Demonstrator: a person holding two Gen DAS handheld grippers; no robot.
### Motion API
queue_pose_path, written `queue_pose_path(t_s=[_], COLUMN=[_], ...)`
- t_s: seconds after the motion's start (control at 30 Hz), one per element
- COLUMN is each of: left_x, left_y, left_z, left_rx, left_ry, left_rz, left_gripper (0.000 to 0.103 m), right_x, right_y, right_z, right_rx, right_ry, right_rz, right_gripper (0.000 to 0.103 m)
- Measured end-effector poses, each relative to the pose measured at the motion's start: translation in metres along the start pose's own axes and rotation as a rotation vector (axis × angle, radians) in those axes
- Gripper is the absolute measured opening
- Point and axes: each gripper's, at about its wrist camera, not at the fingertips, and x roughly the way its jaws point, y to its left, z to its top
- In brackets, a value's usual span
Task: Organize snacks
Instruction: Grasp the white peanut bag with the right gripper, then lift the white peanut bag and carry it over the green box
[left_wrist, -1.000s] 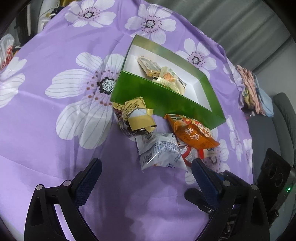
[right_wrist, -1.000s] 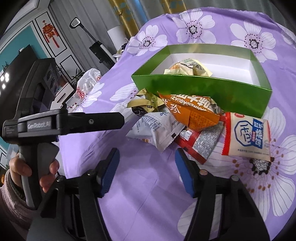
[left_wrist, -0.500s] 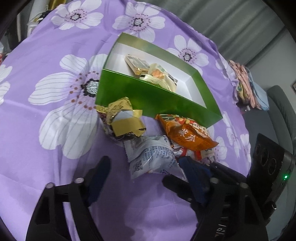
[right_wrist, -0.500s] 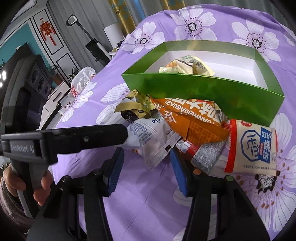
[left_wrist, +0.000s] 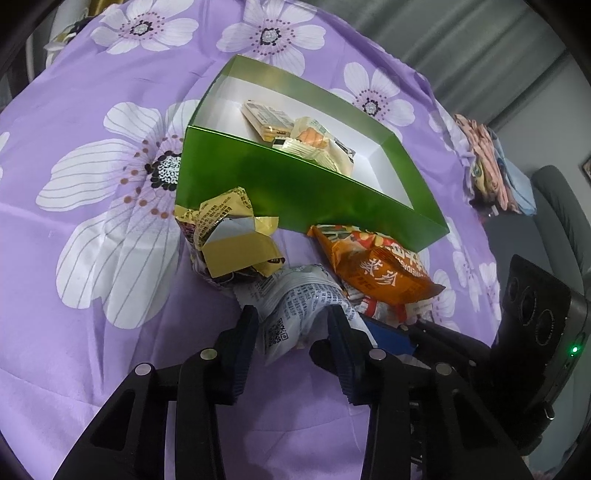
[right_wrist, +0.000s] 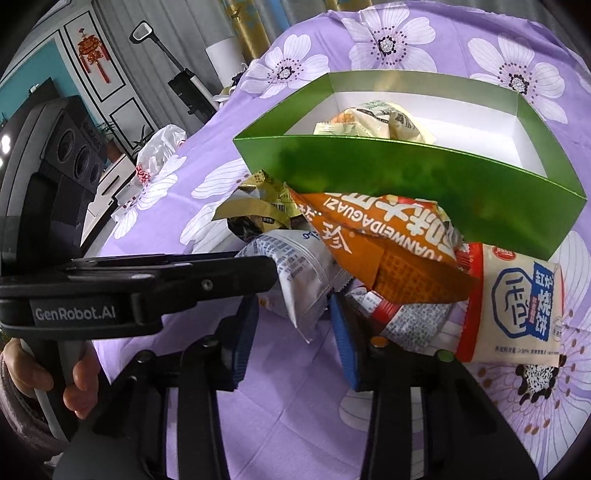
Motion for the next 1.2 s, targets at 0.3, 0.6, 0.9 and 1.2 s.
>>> queue_pose_path(t_s=[0.3,0.6,0.9,1.2], left_x=[0.002,-0.004,-0.020,-0.040], left_y=[-0.005,-0.010,-0.022,-0.036], left_z=[0.000,-0.004,-0.013,-0.017], left_rx=[0.038,0.056,0.086,0.114], left_ry=[0.000,-0.006,-0.022,-0.061], left_rz=[0.029,0.033,0.035,0.039], left_gripper=[0.030,0.028,0.027,0.028], right_x=[0.001,-0.007,-0.026,-0.046], right_y=[-0.003,0.001,0.011,0.020], right_z=[0.002,0.000,-0.006,-0.006], right_rx=[0.006,-0.004,-0.008,-0.022], right_ry=[0.005,-0.026,-0.052,-0.090], right_rz=[-0.016,-0.011,-0.004,0.001], right_gripper=[0.022,0.019,0.018,0.018])
